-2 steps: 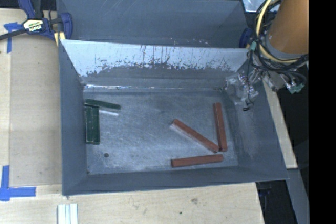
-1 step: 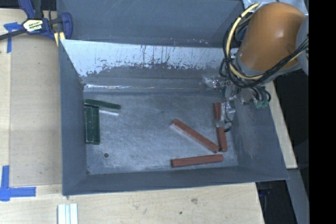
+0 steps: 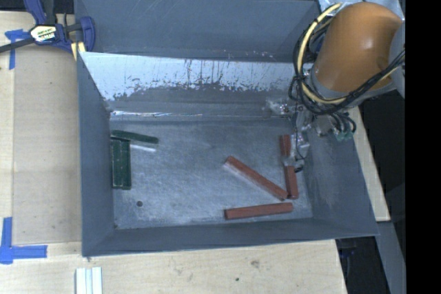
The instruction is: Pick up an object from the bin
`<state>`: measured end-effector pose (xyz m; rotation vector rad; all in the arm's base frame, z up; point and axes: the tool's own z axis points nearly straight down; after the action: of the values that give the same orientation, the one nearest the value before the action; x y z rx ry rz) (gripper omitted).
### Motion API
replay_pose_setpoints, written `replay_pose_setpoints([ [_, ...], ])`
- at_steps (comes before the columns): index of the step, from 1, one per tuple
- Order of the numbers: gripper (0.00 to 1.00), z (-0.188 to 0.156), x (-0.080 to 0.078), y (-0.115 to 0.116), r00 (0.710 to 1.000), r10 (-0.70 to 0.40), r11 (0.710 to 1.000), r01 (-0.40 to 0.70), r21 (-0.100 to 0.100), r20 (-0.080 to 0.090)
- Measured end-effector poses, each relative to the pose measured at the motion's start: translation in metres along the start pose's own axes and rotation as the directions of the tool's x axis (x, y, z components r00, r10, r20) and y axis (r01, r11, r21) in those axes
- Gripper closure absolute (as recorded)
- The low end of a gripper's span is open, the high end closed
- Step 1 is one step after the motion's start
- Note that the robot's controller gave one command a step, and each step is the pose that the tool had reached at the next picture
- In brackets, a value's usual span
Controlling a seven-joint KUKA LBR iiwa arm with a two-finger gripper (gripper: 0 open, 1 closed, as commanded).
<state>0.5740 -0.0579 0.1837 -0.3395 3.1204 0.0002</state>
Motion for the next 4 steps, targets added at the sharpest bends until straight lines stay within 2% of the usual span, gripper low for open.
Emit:
replay_pose_setpoints([
  [1, 0.0, 0.053, 0.026, 0.024, 1.0, 0.003, 1.0, -0.003, 0.002, 0.006],
  [2, 0.0, 0.104, 0.046, 0.036, 1.0, 0.005, 1.0, -0.005, -0.002, -0.004],
  [3, 1.0, 0.111, 0.068, 0.06, 1.0, 0.025, 1.0, -0.025, 0.001, 0.002],
  [4, 0.0, 0.112, 0.066, 0.06, 1.0, 0.025, 1.0, -0.025, 0.001, 0.006],
])
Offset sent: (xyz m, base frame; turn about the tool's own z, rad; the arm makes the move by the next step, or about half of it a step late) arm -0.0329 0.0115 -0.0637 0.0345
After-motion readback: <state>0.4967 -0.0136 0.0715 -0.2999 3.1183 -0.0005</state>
